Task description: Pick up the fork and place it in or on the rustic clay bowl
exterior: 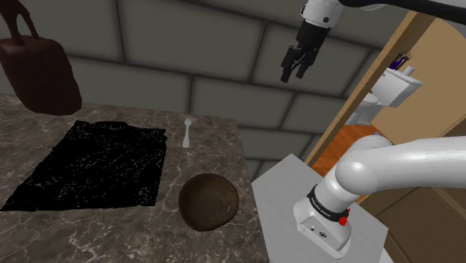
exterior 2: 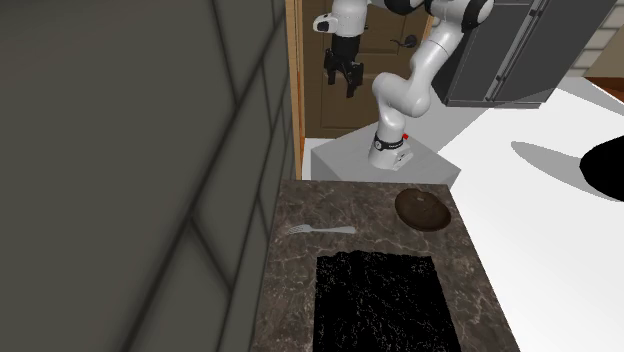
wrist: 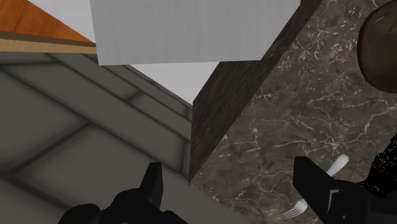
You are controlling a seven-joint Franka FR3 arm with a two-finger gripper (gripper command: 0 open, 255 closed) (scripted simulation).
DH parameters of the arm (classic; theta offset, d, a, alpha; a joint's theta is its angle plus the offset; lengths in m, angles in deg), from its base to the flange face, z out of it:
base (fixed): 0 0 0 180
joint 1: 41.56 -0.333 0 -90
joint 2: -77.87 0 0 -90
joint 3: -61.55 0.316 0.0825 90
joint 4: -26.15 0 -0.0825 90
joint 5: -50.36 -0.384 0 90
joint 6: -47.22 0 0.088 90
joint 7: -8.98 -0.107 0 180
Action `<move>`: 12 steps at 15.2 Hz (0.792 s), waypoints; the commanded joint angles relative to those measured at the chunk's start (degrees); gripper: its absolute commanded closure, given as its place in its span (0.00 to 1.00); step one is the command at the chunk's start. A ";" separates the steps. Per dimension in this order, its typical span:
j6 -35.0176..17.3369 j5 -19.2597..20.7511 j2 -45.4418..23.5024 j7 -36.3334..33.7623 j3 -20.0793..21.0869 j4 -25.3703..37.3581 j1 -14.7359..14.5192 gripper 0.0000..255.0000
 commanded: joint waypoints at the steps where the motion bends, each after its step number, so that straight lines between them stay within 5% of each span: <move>1: 0.00 0.00 0.00 0.00 0.00 0.00 0.00 0.00; 12: -13.79 -7.18 -15.20 -19.23 11.12 -1.10 0.29 0.00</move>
